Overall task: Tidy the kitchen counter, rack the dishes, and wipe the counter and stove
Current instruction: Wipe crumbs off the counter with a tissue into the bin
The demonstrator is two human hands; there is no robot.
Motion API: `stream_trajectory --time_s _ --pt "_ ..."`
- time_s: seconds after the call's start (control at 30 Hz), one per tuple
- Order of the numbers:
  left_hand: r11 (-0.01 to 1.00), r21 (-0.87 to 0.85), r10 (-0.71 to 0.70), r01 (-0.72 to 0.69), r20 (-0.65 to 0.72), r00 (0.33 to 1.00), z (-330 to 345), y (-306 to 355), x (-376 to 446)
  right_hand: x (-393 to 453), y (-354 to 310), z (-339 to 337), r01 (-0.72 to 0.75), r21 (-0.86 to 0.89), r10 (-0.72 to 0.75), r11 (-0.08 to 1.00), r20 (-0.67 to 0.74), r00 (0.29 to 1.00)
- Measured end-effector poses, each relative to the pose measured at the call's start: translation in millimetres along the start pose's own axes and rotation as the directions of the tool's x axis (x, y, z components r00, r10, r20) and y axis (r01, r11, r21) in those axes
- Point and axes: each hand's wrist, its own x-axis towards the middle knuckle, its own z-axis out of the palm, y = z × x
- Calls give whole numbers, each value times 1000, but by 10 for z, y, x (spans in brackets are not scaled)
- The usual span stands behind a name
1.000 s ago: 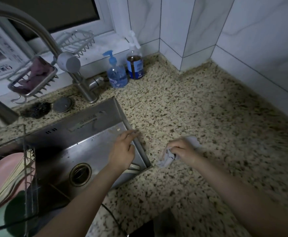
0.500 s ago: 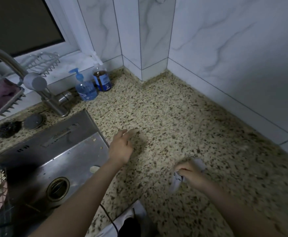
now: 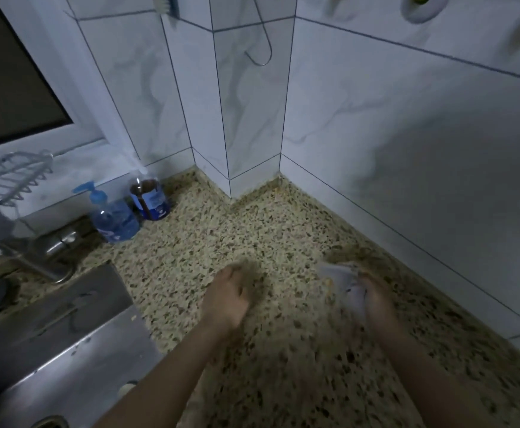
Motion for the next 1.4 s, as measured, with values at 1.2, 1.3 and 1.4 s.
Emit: stream_trajectory --time_s 1.2,1.3,1.4 --pt "967 69 252 -244 -188 949 13 -812 1838 2302 -770 2155 528 -382 -542 759 80 837" --pt "969 55 245 -239 -192 950 29 -829 1842 2220 -730 2116 528 -209 -497 823 187 848" --pt "971 47 239 -234 -203 950 34 -833 1859 2062 -696 2080 504 -70 -457 861 327 827"
